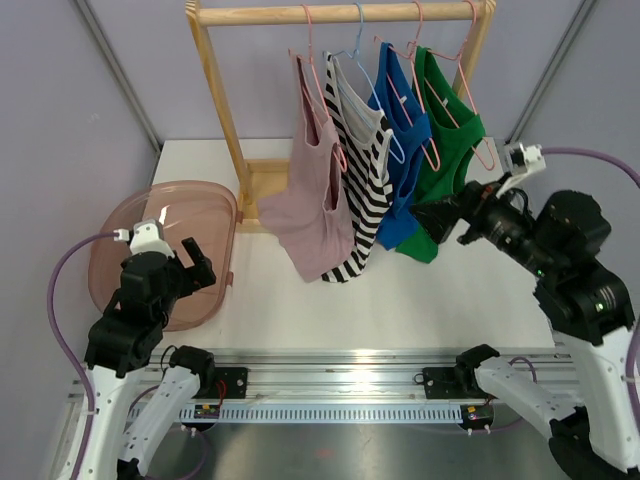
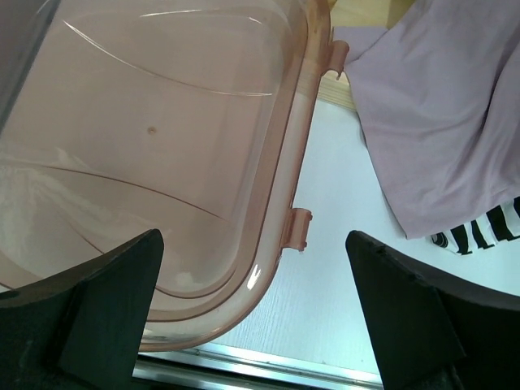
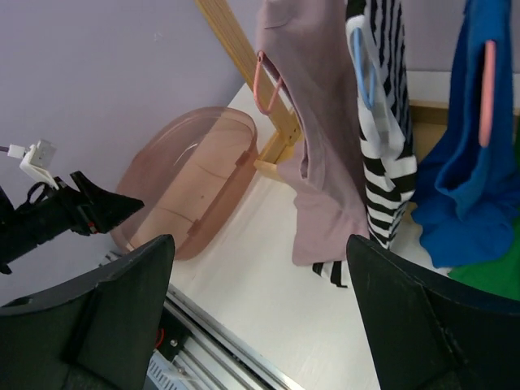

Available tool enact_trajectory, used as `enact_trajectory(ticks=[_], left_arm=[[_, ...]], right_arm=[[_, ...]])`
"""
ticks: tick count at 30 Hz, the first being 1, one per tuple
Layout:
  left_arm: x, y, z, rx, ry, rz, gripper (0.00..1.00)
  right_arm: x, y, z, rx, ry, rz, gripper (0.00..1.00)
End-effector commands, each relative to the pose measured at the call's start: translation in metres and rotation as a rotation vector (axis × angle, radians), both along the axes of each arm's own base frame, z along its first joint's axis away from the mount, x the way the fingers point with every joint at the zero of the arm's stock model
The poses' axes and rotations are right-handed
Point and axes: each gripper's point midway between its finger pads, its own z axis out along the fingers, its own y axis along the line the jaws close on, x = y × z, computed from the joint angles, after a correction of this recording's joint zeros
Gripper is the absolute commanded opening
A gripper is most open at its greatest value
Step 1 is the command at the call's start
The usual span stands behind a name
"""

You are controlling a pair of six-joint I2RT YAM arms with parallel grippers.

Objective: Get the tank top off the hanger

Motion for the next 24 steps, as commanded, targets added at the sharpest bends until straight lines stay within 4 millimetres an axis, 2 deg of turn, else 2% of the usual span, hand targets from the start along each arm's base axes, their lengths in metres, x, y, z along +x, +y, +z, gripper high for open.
enact_trajectory(ticks=[1, 2, 3, 4, 5, 6, 7, 8, 9, 10, 11, 12, 13, 14, 15, 17, 21, 24], left_arm=[[0.011, -0.010, 0.014, -0.064, -0.083, -0.015, 0.99], [0.011, -0.011, 0.013, -0.068, -0.084, -0.017, 0.99], [0.011, -0.011, 0.014, -0.071, -0.093, -0.022, 0.99], [0.011, -0.012, 0.014, -0.073, -0.098, -0.024, 0.99], [0.012, -0.012, 0.013, -0.077, -0.102, -0.024, 0.99], [0.011, -0.012, 0.012, -0.079, -0.105, -0.022, 0.99], [0.011, -0.012, 0.012, -0.081, -0.108, -0.021, 0.99], [0.012, -0.012, 0.012, -0.082, -0.109, -0.020, 0.99], [0.011, -0.012, 0.012, -0.083, -0.110, -0.022, 0.99], [0.011, -0.012, 0.012, -0.084, -0.112, -0.020, 0.99], [0.011, -0.012, 0.012, -0.085, -0.111, -0.021, 0.99], [0.011, -0.012, 0.013, -0.087, -0.116, -0.019, 0.99], [0.011, -0.012, 0.012, -0.087, -0.113, -0.017, 0.99], [0.011, -0.012, 0.012, -0.085, -0.115, -0.017, 0.99], [0.011, -0.012, 0.013, -0.086, -0.119, -0.017, 0.99], [0.012, -0.012, 0.012, -0.086, -0.117, -0.017, 0.99], [0.011, -0.011, 0.012, -0.086, -0.114, -0.011, 0.99], [0.011, -0.011, 0.012, -0.088, -0.118, -0.008, 0.99]], right_arm=[[0.018, 0.033, 0.030, 0.042, -0.019, 0.128, 0.92], [0.036, 0.042, 0.023, 0.034, 0.024, 0.132, 0.89], [0.040, 0.044, 0.037, 0.045, 0.002, 0.138, 0.87], [0.048, 0.048, 0.039, 0.044, 0.005, 0.138, 0.85], [0.066, 0.057, 0.031, 0.032, 0.033, 0.136, 0.82], [0.071, 0.059, 0.044, 0.031, 0.005, 0.134, 0.80], [0.078, 0.063, 0.044, 0.021, 0.005, 0.130, 0.78], [0.092, 0.075, 0.035, -0.011, 0.025, 0.138, 0.77], [0.099, 0.075, 0.046, -0.016, -0.004, 0.106, 0.77], [0.105, 0.079, 0.046, -0.028, -0.010, 0.094, 0.77], [0.116, 0.092, 0.038, -0.057, -0.003, 0.103, 0.76], [0.121, 0.093, 0.051, -0.056, -0.035, 0.077, 0.75], [0.125, 0.097, 0.053, -0.068, -0.045, 0.072, 0.74], [0.134, 0.112, 0.041, -0.112, -0.027, 0.086, 0.74], [0.136, 0.113, 0.060, -0.105, -0.070, 0.062, 0.73], [0.149, 0.127, 0.066, -0.138, -0.099, 0.055, 0.70], [0.185, 0.136, 0.070, -0.185, -0.132, -0.042, 0.64], [0.210, 0.141, 0.064, -0.243, -0.157, -0.104, 0.61]])
